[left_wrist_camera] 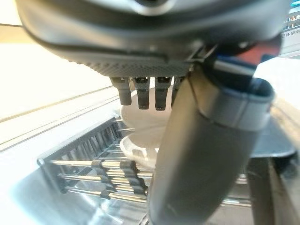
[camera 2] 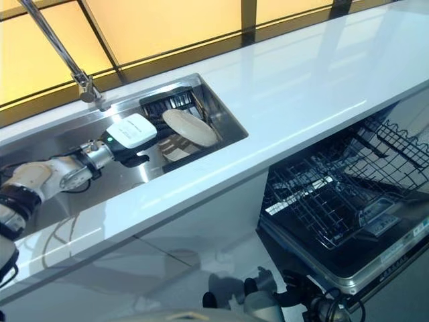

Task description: Pick up plates and place into dishwasher.

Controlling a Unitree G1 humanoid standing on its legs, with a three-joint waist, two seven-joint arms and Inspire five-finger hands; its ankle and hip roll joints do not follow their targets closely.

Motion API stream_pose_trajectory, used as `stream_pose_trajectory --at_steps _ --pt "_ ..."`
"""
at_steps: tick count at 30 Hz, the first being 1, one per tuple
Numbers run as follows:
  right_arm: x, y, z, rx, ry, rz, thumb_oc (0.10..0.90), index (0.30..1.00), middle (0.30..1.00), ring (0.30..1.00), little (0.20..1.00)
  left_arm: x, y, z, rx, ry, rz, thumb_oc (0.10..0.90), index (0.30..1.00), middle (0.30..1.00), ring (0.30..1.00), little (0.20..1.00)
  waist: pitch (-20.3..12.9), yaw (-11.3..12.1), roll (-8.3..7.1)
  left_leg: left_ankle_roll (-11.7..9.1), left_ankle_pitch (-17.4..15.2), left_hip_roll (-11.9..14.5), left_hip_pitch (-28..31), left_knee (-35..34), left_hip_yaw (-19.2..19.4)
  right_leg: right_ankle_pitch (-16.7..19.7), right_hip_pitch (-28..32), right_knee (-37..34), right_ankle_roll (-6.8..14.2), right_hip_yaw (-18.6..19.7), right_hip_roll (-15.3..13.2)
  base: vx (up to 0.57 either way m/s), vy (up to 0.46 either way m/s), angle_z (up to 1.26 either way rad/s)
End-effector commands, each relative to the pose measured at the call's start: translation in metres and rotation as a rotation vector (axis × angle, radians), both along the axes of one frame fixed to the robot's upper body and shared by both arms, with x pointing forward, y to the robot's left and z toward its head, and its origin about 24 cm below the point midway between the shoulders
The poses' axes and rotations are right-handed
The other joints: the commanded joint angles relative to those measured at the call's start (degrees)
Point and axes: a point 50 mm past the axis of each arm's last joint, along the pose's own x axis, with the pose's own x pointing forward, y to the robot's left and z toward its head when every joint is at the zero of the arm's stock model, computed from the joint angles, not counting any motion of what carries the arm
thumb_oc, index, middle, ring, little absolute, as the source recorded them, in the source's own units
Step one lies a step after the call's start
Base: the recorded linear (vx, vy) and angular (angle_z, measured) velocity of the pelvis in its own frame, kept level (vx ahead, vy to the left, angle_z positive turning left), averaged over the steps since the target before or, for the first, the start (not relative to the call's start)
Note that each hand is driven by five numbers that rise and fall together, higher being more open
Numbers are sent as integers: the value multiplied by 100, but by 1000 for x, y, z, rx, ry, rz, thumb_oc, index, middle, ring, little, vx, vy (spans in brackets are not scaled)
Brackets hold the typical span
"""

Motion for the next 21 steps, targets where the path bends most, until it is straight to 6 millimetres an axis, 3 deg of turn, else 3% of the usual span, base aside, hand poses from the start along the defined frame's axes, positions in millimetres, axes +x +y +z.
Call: stream_pose_trajectory --at_steps 1,21 --pt "0 -13 6 -17 -33 5 800 900 900 900 900 13 4 55 -143 -224 23 800 900 900 900 900 -321 14 332 177 -977 -238 190 44 421 -633 212 33 327 313 274 0 0 0" --pt "-5 -14 5 -15 -30 -3 800 900 900 900 900 14 3 53 -195 -251 33 800 900 900 900 900 -311 -34 326 195 -960 -228 188 44 467 -596 191 33 337 355 274 0 0 0"
